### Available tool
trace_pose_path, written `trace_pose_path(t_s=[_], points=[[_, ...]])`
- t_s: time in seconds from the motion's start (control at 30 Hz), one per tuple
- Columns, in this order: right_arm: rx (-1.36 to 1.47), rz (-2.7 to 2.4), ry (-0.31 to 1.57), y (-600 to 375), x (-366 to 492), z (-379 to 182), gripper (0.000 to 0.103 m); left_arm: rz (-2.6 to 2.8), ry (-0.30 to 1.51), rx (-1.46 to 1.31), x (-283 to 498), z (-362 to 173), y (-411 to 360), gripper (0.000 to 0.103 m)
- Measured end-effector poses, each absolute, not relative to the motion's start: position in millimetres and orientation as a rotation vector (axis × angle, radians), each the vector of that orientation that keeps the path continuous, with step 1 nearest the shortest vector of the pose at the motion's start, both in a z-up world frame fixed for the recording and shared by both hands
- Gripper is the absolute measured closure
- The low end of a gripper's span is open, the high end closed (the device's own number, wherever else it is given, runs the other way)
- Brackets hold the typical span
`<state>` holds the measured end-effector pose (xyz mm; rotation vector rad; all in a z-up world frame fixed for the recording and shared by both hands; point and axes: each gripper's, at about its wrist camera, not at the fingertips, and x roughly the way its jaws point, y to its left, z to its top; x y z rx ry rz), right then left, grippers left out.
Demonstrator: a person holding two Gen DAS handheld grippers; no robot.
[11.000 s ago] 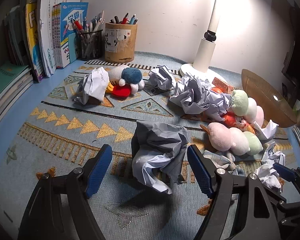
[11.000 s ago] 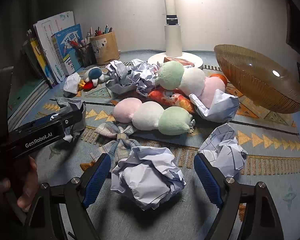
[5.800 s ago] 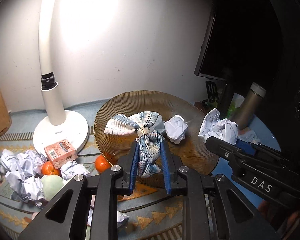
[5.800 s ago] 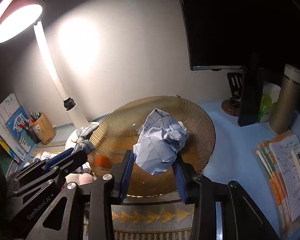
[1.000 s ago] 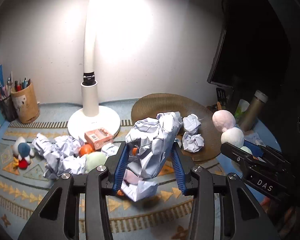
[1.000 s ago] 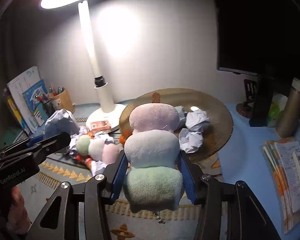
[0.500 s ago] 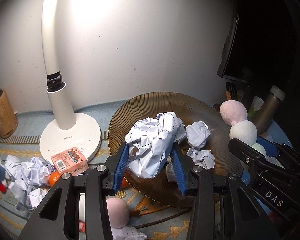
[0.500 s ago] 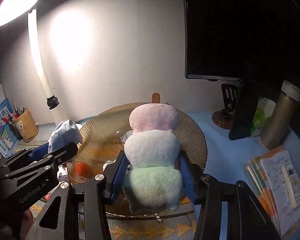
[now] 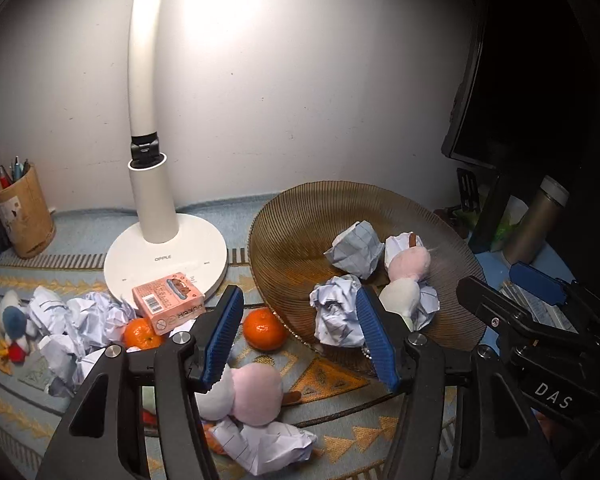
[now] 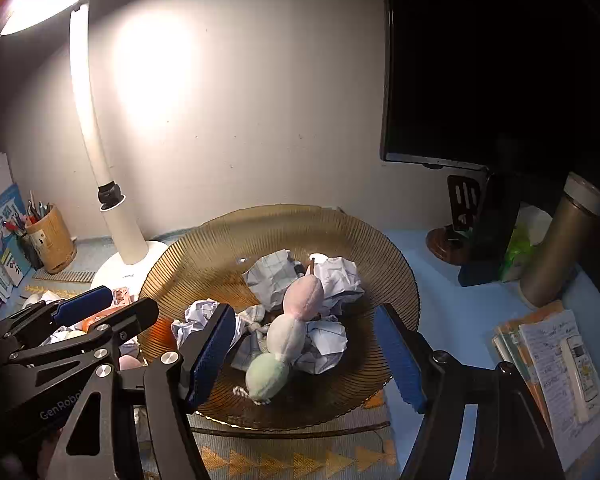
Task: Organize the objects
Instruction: 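Carry the plush and paper ball into the glass bowl and open both grippers, then move both grippers back toward the remaining items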
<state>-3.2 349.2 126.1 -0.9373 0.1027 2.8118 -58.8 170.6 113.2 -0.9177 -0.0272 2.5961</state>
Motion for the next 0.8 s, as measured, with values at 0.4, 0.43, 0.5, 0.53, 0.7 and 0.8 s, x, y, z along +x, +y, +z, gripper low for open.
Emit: trace_pose_path(t_s=[0.4, 0.43, 0.5, 0.53, 0.7, 0.8], points=[[-1.143, 2.847, 0.209, 289.6, 49.3, 54.5, 0.000, 2.811, -0.170, -1.037, 21.5, 66.4, 22.5, 0.019], [-1.177, 2.827, 0.215, 288.9, 48.5, 45.6, 0.000, 2.811, -0.181, -1.073, 18.9, 55.5, 16.9, 0.019], [-1.220, 2.803, 0.218, 287.2, 47.3, 33.3, 0.000, 2.823, -0.180, -1.133, 15.5, 34.8, 10.9, 0.019], [-1.235, 2.800, 0.212, 286.3, 46.3, 30.8, 0.000, 2.828, -0.178, -1.169, 15.1, 26.8, 8.4, 0.019], [-1.255, 2.802, 0.226, 287.5, 45.0, 27.9, 0.000, 2.834, -0.285, -1.117, 21.9, 26.3, -3.4, 0.018], [-1.243, 2.813, 0.216, 286.5, 46.6, 29.2, 0.000, 2.823, -0.313, -1.144, 22.5, 25.0, -4.5, 0.018]])
